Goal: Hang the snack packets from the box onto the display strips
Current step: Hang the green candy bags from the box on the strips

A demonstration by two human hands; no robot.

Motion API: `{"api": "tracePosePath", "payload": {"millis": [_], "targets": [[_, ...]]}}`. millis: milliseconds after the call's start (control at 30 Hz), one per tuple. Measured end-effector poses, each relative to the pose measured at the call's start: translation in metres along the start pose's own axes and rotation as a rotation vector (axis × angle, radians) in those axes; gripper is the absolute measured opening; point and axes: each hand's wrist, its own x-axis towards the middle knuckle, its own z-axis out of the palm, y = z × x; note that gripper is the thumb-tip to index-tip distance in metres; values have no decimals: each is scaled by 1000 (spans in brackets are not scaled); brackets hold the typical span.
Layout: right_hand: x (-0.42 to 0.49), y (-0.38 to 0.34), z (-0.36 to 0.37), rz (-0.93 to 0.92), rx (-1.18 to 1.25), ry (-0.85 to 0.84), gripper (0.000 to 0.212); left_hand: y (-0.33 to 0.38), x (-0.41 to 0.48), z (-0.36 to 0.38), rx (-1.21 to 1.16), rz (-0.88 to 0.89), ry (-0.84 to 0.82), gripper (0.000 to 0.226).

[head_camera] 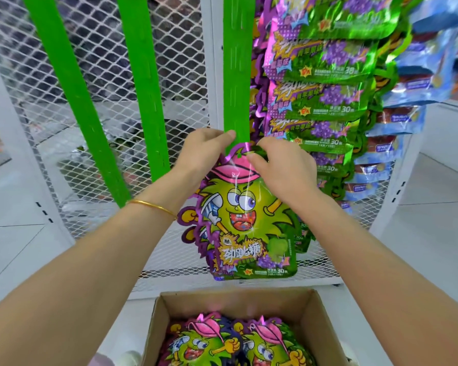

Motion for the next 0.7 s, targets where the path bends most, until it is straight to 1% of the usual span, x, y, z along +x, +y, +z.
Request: {"api": "tracePosePath", "payload": {"millis": [200, 367, 467, 500, 533, 567, 600, 700], "targets": [[-12, 10, 11, -5, 15, -75, 33, -7, -2, 4, 80, 74, 69, 36], [-39, 21, 22, 37, 21, -59, 37, -25, -17, 3, 230, 162, 60, 42], [-75, 41, 32, 99, 32, 77, 42, -47, -31, -4, 341, 354, 203, 49], [-90, 52, 42, 147, 62, 105, 41, -55, -40, -5, 340, 390, 254, 47], [-106, 63, 54, 208, 97, 87, 39, -66, -52, -6, 338, 404, 282, 43], [-123, 75, 70, 278, 123, 13, 37, -78, -67, -4, 339, 405, 279, 40], [-139, 87, 89, 347, 138, -118, 36, -92, -82, -1, 345, 389, 237, 38], [-184, 114, 153, 520, 168, -580, 39, -131, -120, 13, 368, 258, -17, 37]]}}
